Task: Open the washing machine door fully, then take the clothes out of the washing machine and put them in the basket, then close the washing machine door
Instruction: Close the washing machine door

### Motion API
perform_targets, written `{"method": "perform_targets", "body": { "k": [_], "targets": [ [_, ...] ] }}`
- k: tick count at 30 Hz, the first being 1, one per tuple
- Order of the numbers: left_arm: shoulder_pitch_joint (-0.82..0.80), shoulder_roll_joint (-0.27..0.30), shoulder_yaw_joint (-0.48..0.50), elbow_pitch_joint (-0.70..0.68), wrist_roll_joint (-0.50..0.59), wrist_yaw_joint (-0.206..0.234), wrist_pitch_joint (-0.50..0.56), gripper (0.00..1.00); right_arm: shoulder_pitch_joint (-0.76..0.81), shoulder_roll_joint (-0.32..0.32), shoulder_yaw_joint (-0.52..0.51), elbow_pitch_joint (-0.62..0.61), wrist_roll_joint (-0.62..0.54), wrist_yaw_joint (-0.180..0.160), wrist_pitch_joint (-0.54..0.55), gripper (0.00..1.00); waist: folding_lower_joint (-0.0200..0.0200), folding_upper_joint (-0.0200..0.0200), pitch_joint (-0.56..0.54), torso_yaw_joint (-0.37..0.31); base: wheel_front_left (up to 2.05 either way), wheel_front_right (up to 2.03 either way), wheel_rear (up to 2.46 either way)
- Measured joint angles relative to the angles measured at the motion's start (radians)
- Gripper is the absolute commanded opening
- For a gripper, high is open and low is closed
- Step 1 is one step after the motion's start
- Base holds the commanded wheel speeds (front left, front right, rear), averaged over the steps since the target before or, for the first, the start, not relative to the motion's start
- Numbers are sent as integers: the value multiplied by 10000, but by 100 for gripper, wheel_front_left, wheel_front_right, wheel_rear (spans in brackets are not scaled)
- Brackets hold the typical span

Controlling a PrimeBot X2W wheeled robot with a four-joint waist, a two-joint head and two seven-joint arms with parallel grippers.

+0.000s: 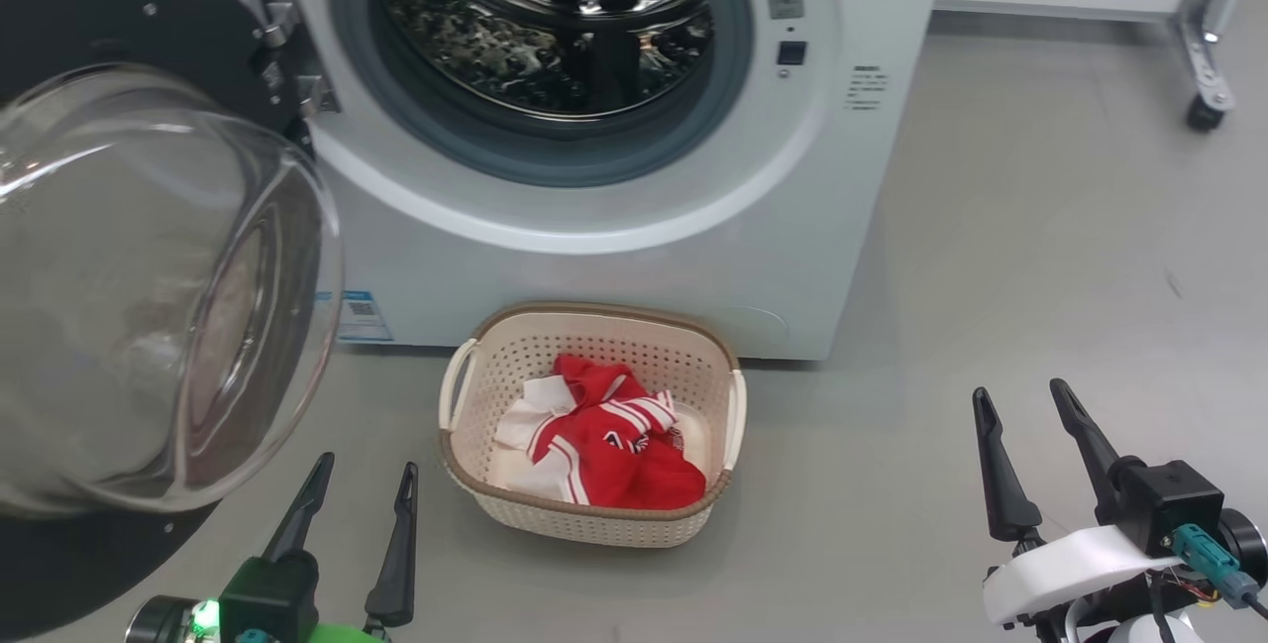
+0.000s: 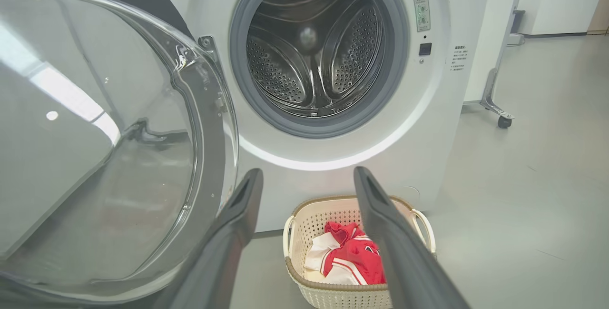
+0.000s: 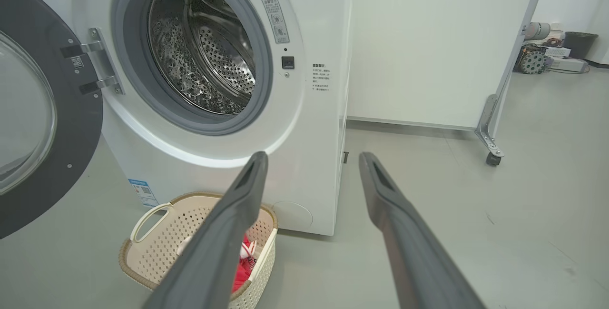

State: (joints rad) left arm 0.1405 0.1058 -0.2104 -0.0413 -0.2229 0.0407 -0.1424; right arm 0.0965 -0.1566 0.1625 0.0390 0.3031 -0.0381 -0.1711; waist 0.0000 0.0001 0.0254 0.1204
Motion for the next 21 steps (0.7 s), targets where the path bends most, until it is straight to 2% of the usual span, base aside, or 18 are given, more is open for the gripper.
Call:
{"method": "perform_targets", "body": {
  "k": [21],
  "targets": [
    [0, -31, 161, 67, 0, 171, -174, 100, 167, 8, 198, -8, 17, 17, 98, 100, 0, 0, -168, 2797, 0, 0, 0]
  ]
}}
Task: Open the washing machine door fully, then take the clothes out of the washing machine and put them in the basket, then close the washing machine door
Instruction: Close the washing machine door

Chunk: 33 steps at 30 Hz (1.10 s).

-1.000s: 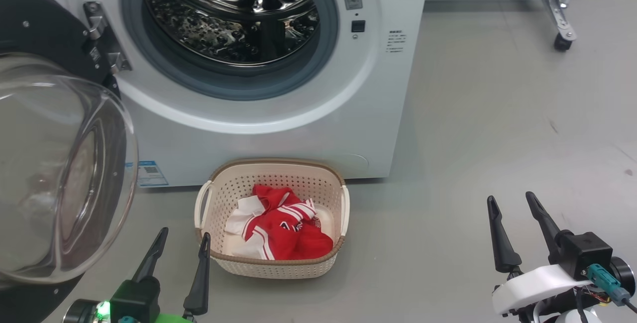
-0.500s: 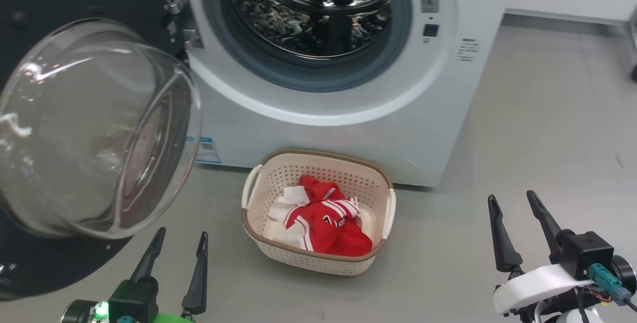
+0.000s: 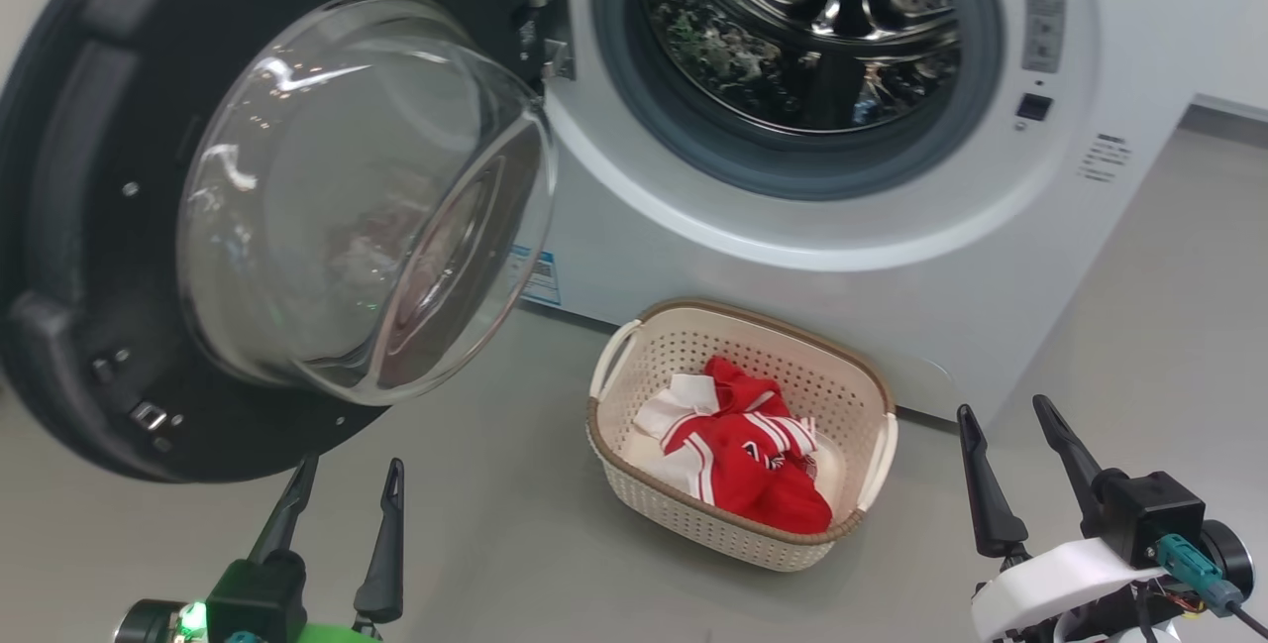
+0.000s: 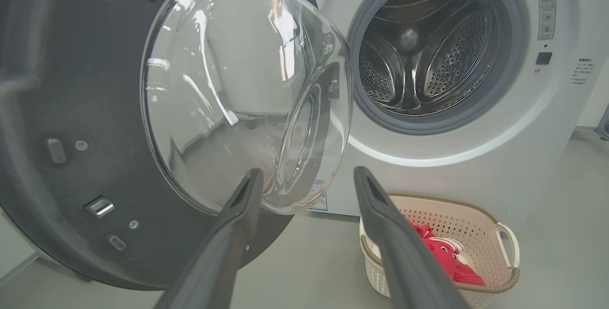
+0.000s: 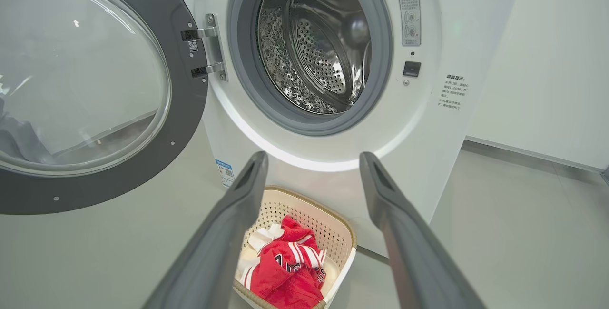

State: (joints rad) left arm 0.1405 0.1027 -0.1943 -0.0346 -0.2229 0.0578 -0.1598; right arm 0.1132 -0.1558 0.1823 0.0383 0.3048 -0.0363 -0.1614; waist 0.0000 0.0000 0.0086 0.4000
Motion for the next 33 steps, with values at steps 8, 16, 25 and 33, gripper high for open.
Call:
{"method": "perform_targets", "body": {
  "k": [8, 16, 25, 33],
  "targets": [
    [8, 4, 245, -52, 0, 123, -61, 100, 0, 58, 153, -56, -2, 6, 81, 100, 0, 0, -60, 894, 0, 0, 0],
    [43, 4, 479, -100, -4, 226, -104, 100, -20, 75, 407, -52, -6, 159, 169, 100, 0, 0, -39, 1195, 0, 0, 0],
    [171, 4, 495, -144, -6, 253, -104, 100, -21, 81, 424, 0, -6, 161, 240, 100, 0, 0, -83, 1194, 0, 0, 0],
    [243, 4, 460, -242, -58, 251, -173, 0, -21, 63, 405, 6, -6, 153, 242, 100, 0, 0, -90, 1175, 0, 0, 0]
  ]
}}
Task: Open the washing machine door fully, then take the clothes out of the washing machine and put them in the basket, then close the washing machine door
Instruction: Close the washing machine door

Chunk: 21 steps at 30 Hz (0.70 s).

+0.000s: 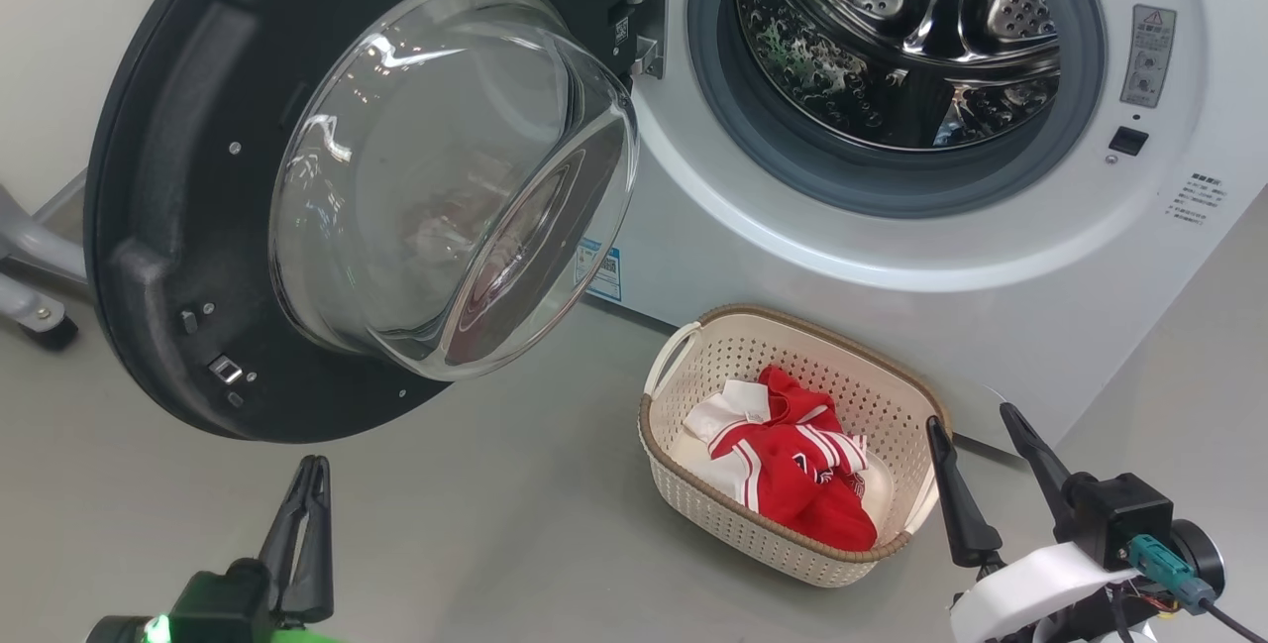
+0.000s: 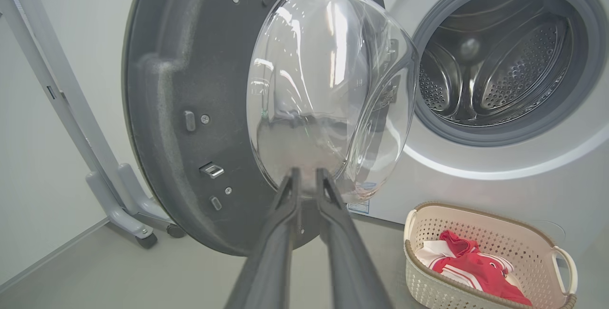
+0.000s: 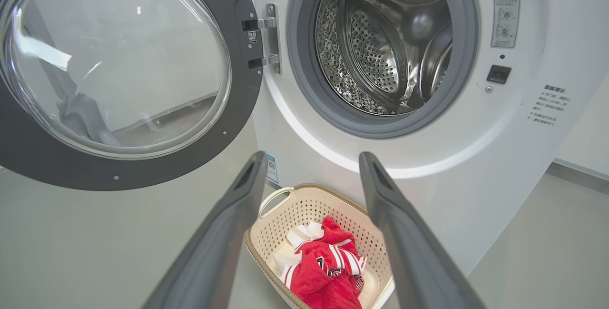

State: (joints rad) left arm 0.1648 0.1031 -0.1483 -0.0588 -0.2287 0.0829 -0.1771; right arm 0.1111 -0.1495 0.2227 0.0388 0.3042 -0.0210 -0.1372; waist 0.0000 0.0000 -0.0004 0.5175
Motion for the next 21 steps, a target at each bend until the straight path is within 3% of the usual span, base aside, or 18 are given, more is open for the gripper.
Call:
{"method": "perform_targets", "body": {
  "k": [6, 10, 13, 18, 21],
  "targets": [
    [7, 0, -50, -48, -10, -8, -2, 0, 0, -2, -8, 0, -2, -6, 2, 100, 0, 0, 23, -4, 0, 0, 0],
    [12, -150, -146, -180, -909, -435, -4, 0, -1, -6, -6, -2, -2, -6, 12, 100, 0, 0, 44, 0, 0, 0, 0],
    [19, -416, -132, -437, -2247, -878, -56, 0, -6, -13, -6, -4, -2, -6, 12, 100, 0, 0, 57, 5, 0, 0, 0],
    [30, -608, 134, -846, -5417, -1802, -98, 0, -15, -44, -8, -6, -17, -6, 13, 100, 0, 0, 71, 15, 0, 0, 0],
    [65, -617, 192, -1126, -7331, -2128, 36, 0, -17, -50, -10, -6, -17, -6, 13, 100, 0, 0, 71, 18, 0, 0, 0]
  ]
}}
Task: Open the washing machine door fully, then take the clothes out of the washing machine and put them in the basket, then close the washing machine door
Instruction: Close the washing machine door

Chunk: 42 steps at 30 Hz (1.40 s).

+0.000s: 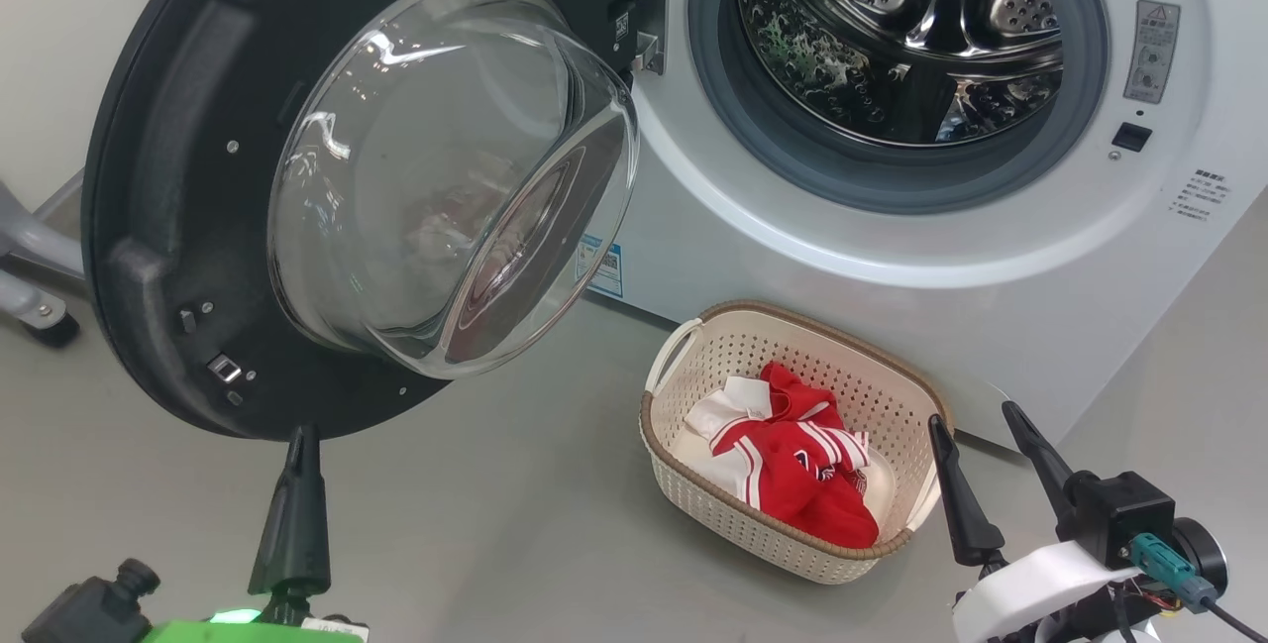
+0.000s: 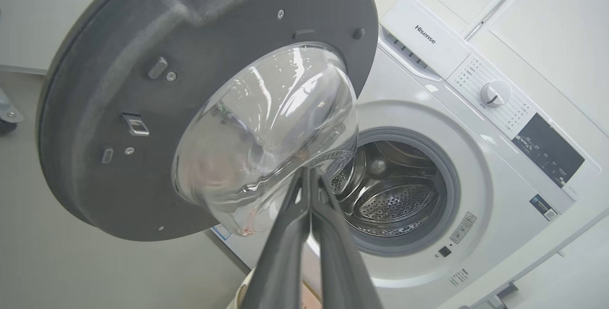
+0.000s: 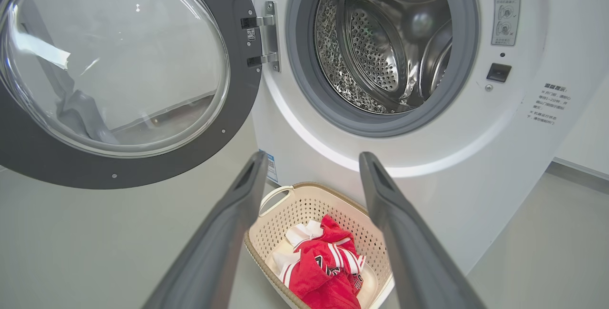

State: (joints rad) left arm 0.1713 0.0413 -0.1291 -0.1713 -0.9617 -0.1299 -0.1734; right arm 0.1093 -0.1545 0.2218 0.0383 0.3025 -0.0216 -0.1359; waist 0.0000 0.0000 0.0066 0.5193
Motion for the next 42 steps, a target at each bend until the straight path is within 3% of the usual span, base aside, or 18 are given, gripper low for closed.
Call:
{"method": "perform_targets", "body": {
  "k": [5, 7, 10, 13, 18, 25, 29, 36, 42],
  "targets": [
    [448, 48, -1028, -963, -2405, 2, -420, 0, -4, -15, -15, -10, -2, -12, 23, 100, 0, 0, -1, -2, 0, 0, 0],
    [496, 50, -1053, -1183, -2876, 2, -497, 0, -4, -21, -17, -17, -8, -31, 54, 100, 0, 0, 3, -3, 0, 0, 0],
    [476, 58, -663, -1714, -4314, 2, -537, 0, -5, -40, -40, -128, -25, -75, 88, 100, 0, 0, 76, 0, 0, 0, 0],
    [172, 59, 487, -1896, -5745, 6, -407, 0, -10, -90, -73, -192, -31, -77, 121, 100, 0, 0, 173, 10, 0, 0, 0],
    [-451, 176, 1871, -1904, -6335, 12, -211, 0, -56, -173, -134, -322, -59, -90, 174, 100, 0, 0, 354, 29, 0, 0, 0],
    [-987, 1227, 3674, -660, -7217, 13, 23, 0, -80, -345, -167, -435, -102, -123, 265, 100, 0, 0, 562, 41, 0, 0, 0],
    [-1244, 1716, 4428, 483, -7894, 316, 257, 0, -106, -387, -127, -552, -140, -119, 384, 100, 0, 0, 663, -9, 0, 0, 0],
    [-1978, 2426, 4640, 2389, -8590, 963, 940, 0, -188, -660, -171, -790, -247, -121, 610, 100, 0, 0, 943, -171, 0, 0, 0],
    [-2694, 2619, 4497, 3687, -8980, 1396, 1434, 0, -225, -823, -192, -1034, -326, -105, 794, 100, 0, 0, 1250, -337, 0, 0, 0]
  ]
}}
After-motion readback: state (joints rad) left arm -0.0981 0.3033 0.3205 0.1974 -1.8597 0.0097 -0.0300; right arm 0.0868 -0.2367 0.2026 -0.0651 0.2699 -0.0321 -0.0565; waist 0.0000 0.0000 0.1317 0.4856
